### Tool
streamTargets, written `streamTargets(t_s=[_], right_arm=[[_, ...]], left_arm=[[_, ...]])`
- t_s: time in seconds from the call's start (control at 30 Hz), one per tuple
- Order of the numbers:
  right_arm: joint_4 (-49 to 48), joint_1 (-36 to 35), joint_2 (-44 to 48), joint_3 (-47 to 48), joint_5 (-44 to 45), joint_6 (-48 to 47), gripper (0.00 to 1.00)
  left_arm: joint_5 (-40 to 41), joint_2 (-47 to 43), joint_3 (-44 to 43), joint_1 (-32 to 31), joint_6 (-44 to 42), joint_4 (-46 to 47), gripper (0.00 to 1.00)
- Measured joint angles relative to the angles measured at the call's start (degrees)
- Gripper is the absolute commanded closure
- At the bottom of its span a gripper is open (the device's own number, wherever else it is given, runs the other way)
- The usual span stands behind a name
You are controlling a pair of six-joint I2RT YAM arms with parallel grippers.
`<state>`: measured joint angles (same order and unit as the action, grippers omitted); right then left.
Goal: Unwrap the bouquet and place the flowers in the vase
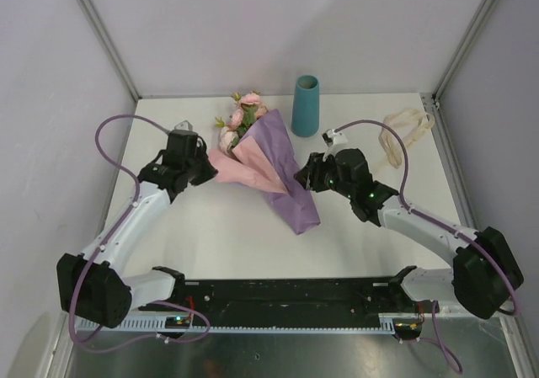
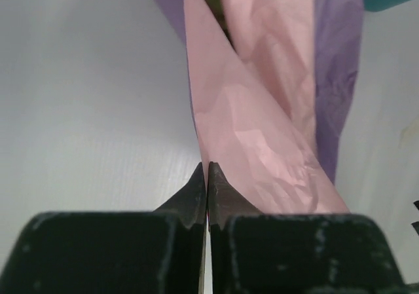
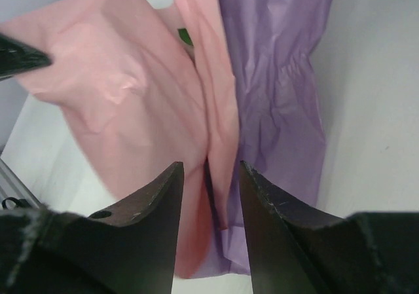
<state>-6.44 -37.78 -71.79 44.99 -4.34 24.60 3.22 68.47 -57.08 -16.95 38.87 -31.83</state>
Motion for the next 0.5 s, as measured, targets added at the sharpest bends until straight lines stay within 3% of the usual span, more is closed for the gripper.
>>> streamTargets(t_s=[0.5], right_arm=[[-5.05, -0.26, -14.97, -1.07, -3.65, 6.78, 0.56]], left_arm=[[8.94, -2.32, 6.32, 3.63, -1.44, -8.63, 1.0]])
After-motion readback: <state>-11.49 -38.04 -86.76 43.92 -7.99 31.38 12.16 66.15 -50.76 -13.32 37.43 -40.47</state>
